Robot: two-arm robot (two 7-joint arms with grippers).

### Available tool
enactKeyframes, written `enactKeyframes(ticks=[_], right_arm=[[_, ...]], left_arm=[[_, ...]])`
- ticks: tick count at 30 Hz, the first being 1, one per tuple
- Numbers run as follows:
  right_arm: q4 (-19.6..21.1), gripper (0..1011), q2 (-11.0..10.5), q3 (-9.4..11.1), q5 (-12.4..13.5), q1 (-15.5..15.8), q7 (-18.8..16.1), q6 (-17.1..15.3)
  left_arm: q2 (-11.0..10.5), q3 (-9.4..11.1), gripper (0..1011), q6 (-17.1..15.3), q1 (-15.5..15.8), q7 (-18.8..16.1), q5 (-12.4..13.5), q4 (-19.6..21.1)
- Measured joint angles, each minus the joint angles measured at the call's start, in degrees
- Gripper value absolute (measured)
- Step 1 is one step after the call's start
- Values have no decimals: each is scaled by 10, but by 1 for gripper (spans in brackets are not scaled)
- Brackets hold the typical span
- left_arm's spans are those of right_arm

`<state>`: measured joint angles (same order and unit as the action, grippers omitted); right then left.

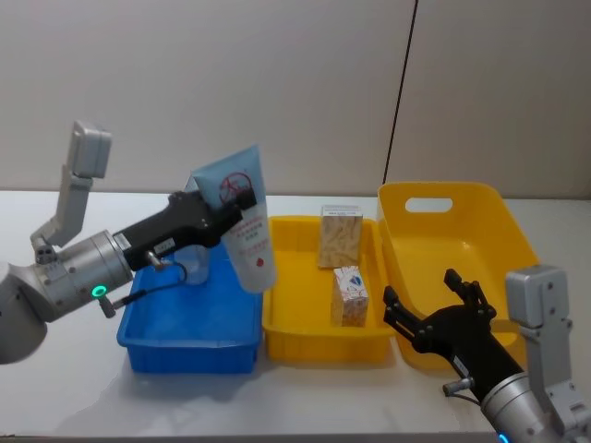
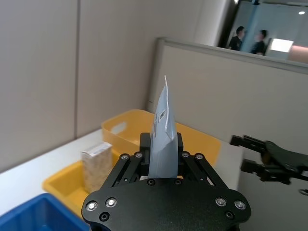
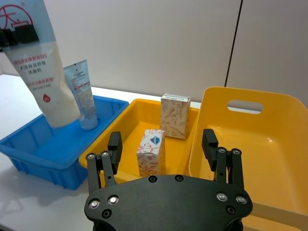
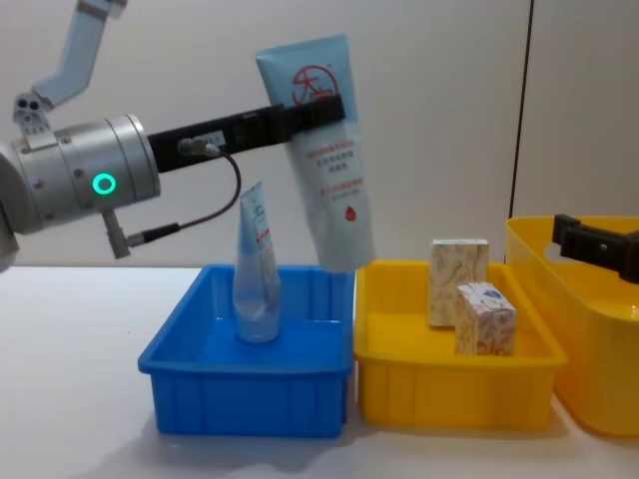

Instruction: Bimanual collaborative sorting of washing and personal care products

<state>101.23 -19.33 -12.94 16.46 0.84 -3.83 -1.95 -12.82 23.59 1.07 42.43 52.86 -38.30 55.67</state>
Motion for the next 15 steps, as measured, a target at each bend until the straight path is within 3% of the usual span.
enactKeyframes(ticks=[6,15], right_arm=[[0,1003,0,0,0,0,0,0],[0,1003,0,0,0,0,0,0]], left_arm=[[6,16,236,-12,8,36,-10,-23],[4,28,236,-12,-1,30,-8,-18]])
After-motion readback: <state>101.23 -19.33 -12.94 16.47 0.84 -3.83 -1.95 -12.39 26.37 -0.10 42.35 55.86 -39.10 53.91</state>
